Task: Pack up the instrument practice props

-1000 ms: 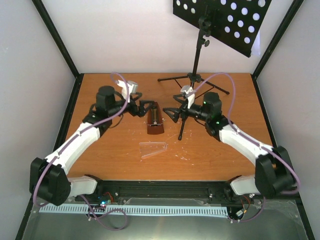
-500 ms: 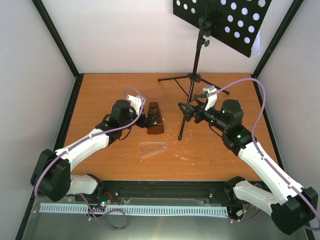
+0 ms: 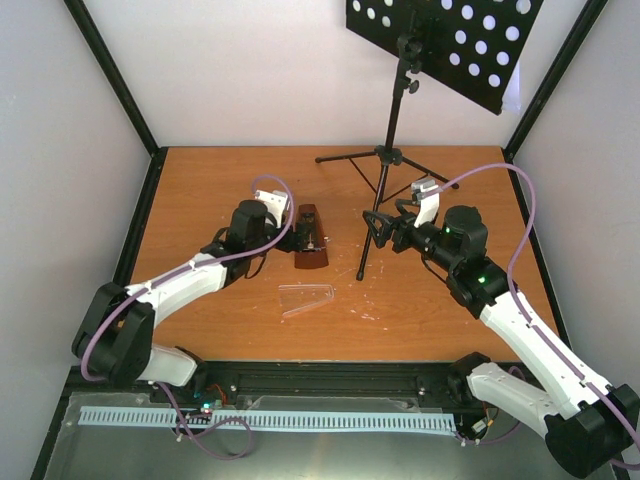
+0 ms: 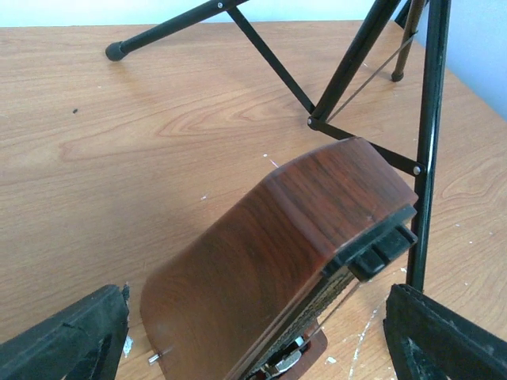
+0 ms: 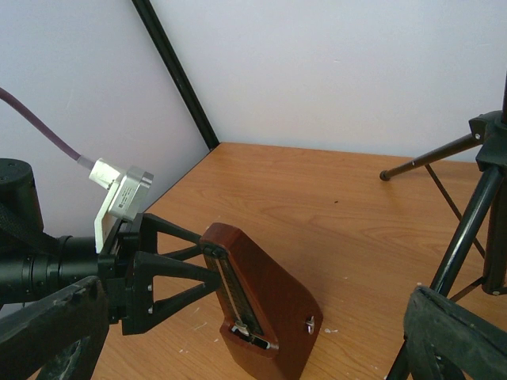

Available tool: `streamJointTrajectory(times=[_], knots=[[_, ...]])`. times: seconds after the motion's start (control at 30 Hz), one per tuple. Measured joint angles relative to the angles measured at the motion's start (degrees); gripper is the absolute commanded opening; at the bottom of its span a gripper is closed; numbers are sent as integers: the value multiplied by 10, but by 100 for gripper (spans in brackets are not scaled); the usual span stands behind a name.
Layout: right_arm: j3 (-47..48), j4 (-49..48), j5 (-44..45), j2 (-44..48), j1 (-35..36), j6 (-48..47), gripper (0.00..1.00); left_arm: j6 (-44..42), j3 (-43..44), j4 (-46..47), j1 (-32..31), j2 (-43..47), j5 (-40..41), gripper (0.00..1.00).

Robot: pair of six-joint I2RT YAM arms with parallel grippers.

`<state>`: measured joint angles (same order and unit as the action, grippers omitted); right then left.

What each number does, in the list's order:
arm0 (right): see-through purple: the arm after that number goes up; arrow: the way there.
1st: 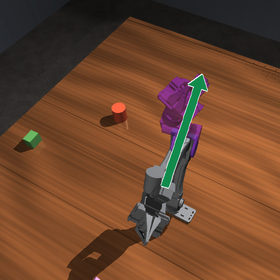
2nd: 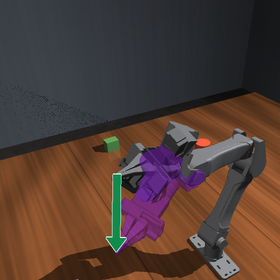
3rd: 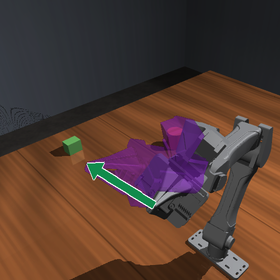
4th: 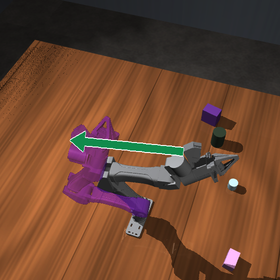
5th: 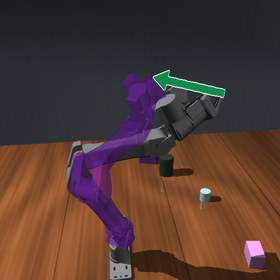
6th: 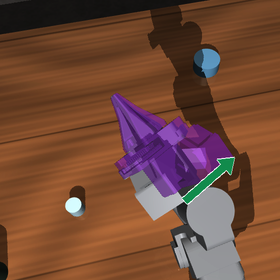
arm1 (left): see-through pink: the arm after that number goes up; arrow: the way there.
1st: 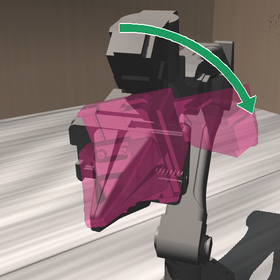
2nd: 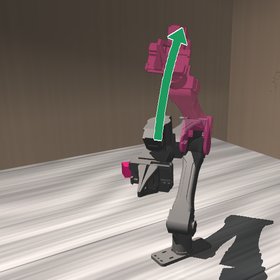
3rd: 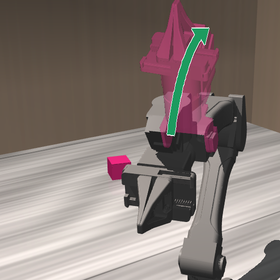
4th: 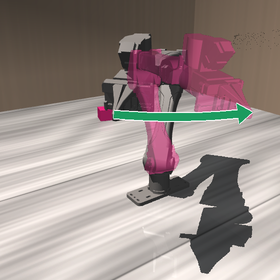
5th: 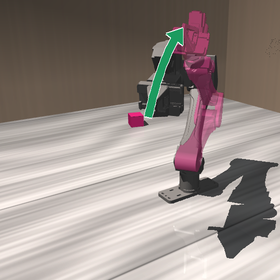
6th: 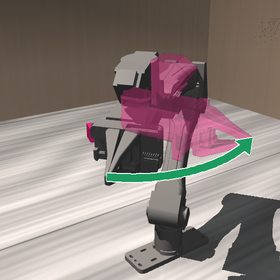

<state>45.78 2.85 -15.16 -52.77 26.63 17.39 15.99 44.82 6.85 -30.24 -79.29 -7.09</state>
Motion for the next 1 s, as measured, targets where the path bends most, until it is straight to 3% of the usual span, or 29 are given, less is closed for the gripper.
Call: streamJointTrajectory(times=[0.47,1.0], knots=[[-2,3,9,-2,0,3,100,0,0,18,-1,-21,9,87],[-6,6,17,-2,0,3,100,-1,0,28,-9,-28,19,70]])
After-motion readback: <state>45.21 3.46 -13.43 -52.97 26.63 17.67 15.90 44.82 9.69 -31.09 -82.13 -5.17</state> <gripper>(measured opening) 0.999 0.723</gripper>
